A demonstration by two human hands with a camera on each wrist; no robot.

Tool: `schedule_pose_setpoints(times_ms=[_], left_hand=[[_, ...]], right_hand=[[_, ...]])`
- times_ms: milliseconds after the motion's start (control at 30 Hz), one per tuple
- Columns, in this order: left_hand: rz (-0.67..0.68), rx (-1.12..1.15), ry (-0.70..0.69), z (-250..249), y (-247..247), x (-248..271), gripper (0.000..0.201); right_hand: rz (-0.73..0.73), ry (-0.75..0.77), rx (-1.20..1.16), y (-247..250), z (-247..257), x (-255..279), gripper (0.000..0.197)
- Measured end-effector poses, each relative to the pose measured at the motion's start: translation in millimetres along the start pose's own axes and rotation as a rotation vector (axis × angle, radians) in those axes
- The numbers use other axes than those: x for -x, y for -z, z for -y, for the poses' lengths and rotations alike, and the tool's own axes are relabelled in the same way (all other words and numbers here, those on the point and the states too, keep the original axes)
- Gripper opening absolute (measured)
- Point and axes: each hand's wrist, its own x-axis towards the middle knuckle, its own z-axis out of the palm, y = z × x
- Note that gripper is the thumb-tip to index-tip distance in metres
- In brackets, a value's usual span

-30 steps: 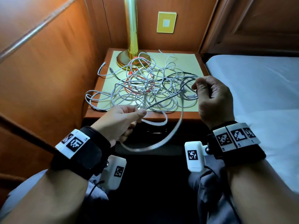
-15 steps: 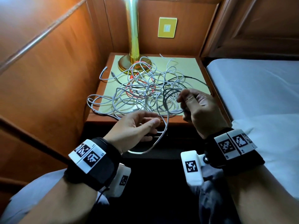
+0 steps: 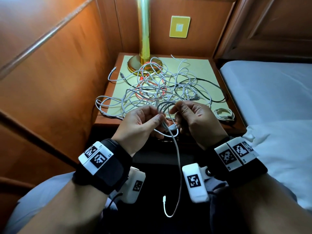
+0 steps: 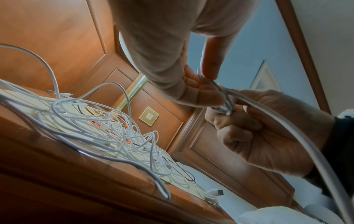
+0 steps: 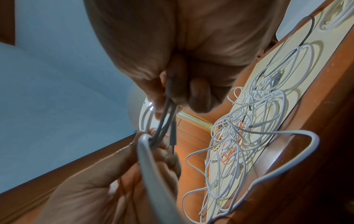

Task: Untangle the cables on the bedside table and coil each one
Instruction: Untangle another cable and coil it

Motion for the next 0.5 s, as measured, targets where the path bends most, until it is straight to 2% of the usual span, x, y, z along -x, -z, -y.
schedule_pose_setpoints(times_ms=[167, 267, 500], left_hand=[[-0.117, 0.055, -0.013, -2.7, 1.7, -0.4, 0.003], [-0.155, 0.081, -0.011, -2.7, 3.0, -1.3, 0.004], [-0.044, -0.039, 0.067, -3.0, 7.0, 0.3, 0.011]], right_hand=[[0.005, -0.040, -0.083, -3.1, 0.2, -0.4, 0.023], [0.003, -0.009, -0.031, -2.1, -2.0, -0.5, 0.015], [-0.027, 0.076, 0.125, 2.1, 0.9, 1.4, 0.019]])
